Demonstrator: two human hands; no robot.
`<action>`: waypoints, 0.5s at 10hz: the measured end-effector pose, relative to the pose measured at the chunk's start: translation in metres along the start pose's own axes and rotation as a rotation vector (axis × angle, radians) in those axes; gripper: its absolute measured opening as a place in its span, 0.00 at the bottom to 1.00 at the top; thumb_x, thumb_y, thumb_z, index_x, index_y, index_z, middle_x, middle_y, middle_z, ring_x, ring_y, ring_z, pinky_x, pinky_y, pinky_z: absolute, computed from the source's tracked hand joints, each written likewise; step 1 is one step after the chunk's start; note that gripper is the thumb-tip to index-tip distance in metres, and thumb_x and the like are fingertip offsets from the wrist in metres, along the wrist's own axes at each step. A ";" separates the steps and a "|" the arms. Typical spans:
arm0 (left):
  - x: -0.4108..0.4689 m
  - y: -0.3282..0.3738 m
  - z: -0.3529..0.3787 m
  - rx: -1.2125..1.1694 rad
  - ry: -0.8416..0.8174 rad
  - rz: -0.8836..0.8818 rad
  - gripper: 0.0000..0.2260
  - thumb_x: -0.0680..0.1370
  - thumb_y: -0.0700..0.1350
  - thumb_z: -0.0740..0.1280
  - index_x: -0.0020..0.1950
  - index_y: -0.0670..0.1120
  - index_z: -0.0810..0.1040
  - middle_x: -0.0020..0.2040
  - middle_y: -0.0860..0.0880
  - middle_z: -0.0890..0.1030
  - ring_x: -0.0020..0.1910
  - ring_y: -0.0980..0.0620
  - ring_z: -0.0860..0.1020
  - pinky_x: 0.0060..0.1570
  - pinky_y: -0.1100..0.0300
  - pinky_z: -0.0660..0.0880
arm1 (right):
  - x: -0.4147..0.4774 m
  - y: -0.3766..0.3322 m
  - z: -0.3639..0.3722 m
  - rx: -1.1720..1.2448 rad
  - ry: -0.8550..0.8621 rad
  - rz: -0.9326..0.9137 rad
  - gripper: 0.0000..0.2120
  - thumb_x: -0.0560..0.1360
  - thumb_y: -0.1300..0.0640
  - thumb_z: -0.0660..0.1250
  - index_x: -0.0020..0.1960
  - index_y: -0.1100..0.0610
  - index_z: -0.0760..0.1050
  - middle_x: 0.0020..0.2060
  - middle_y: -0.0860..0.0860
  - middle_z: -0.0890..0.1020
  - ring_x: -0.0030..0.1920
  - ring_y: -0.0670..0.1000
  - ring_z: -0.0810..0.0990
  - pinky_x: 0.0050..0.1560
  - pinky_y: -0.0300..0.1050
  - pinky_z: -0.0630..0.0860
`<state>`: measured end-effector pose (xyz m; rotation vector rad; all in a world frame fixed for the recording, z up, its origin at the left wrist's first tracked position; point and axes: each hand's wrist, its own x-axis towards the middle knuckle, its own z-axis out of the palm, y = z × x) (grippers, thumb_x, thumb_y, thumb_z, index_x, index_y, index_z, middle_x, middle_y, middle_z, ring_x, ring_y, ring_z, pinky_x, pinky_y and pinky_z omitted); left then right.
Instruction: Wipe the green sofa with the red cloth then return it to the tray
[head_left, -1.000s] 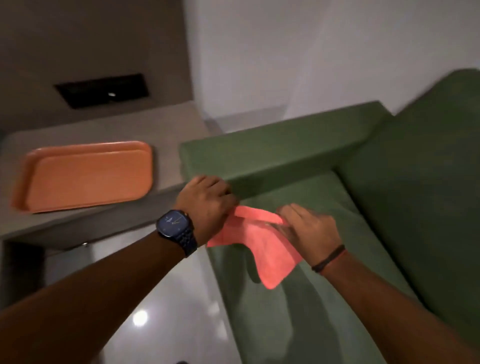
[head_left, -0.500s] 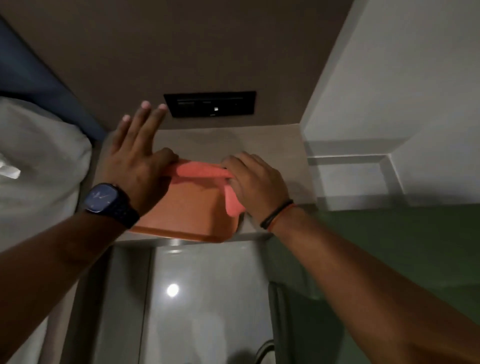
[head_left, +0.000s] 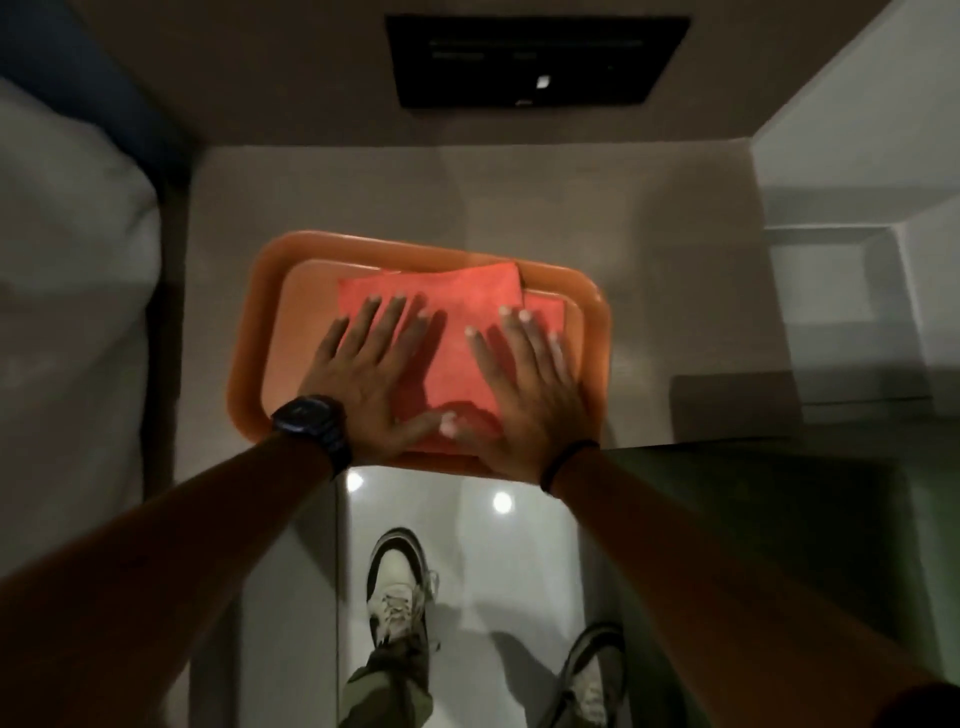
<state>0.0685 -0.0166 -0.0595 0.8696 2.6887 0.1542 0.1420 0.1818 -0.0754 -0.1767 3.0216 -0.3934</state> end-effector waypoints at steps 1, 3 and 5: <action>0.023 -0.006 0.010 -0.036 0.008 -0.004 0.43 0.68 0.74 0.47 0.76 0.52 0.40 0.77 0.45 0.48 0.75 0.43 0.47 0.70 0.40 0.50 | 0.027 -0.004 0.009 -0.007 -0.034 0.040 0.39 0.73 0.30 0.48 0.77 0.50 0.48 0.76 0.60 0.52 0.76 0.60 0.48 0.73 0.64 0.47; 0.028 -0.016 0.039 0.005 -0.084 0.003 0.49 0.65 0.78 0.48 0.74 0.51 0.33 0.77 0.48 0.39 0.74 0.47 0.39 0.71 0.46 0.40 | 0.035 -0.002 0.031 -0.067 -0.170 0.065 0.37 0.74 0.30 0.48 0.76 0.48 0.49 0.77 0.56 0.53 0.76 0.57 0.49 0.72 0.64 0.49; 0.030 -0.009 0.018 -0.038 -0.015 -0.037 0.54 0.62 0.78 0.56 0.76 0.51 0.38 0.77 0.47 0.42 0.74 0.45 0.40 0.71 0.44 0.42 | 0.040 -0.001 0.013 -0.057 -0.086 0.143 0.40 0.72 0.29 0.53 0.76 0.49 0.47 0.77 0.58 0.52 0.76 0.59 0.49 0.73 0.64 0.48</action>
